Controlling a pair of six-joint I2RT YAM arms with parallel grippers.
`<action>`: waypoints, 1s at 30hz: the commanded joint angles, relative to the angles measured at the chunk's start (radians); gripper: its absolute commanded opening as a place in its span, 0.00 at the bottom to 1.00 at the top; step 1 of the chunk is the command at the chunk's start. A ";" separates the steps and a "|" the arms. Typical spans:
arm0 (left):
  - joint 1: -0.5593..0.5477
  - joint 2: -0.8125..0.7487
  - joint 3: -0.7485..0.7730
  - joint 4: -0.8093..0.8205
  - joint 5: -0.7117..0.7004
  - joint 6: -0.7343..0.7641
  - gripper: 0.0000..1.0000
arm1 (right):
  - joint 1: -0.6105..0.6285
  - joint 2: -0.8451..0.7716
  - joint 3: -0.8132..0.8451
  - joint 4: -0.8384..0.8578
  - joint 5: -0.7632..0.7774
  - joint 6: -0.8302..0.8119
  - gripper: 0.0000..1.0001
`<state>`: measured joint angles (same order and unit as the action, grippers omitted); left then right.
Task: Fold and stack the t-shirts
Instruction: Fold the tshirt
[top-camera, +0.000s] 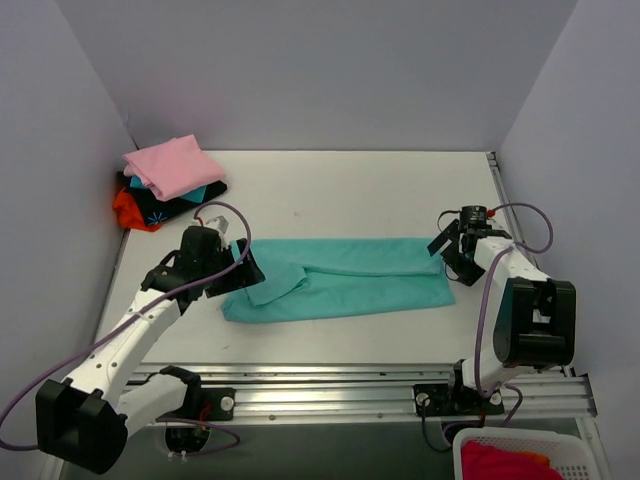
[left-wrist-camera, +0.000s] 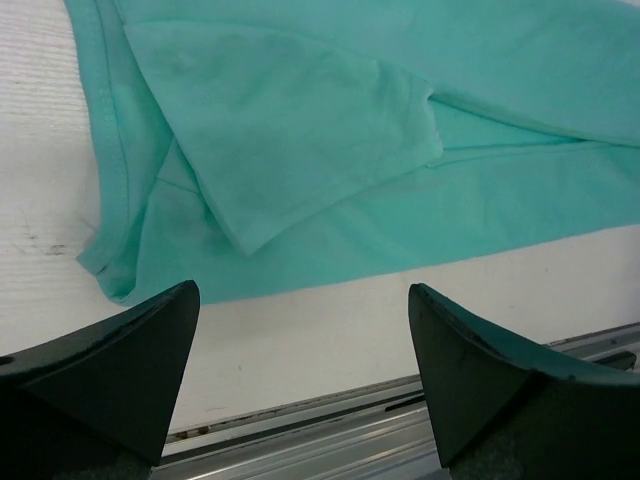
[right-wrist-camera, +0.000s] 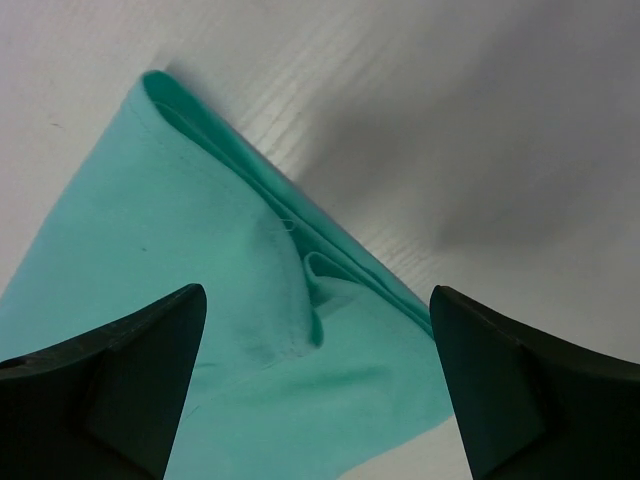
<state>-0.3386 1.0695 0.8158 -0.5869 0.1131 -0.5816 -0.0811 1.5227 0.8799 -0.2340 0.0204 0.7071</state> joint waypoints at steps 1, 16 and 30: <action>-0.010 -0.063 0.011 -0.037 -0.104 -0.086 0.94 | -0.011 -0.062 -0.024 -0.039 0.069 0.026 0.90; -0.010 0.115 0.066 -0.116 -0.228 -0.233 0.98 | -0.011 -0.004 0.074 -0.047 0.024 0.026 0.88; -0.062 0.218 -0.070 0.027 -0.179 -0.455 0.92 | -0.012 0.109 0.123 -0.024 0.041 -0.008 0.86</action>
<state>-0.3882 1.2793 0.7605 -0.6132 -0.0517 -0.9657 -0.0864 1.6058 0.9733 -0.2459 0.0380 0.7132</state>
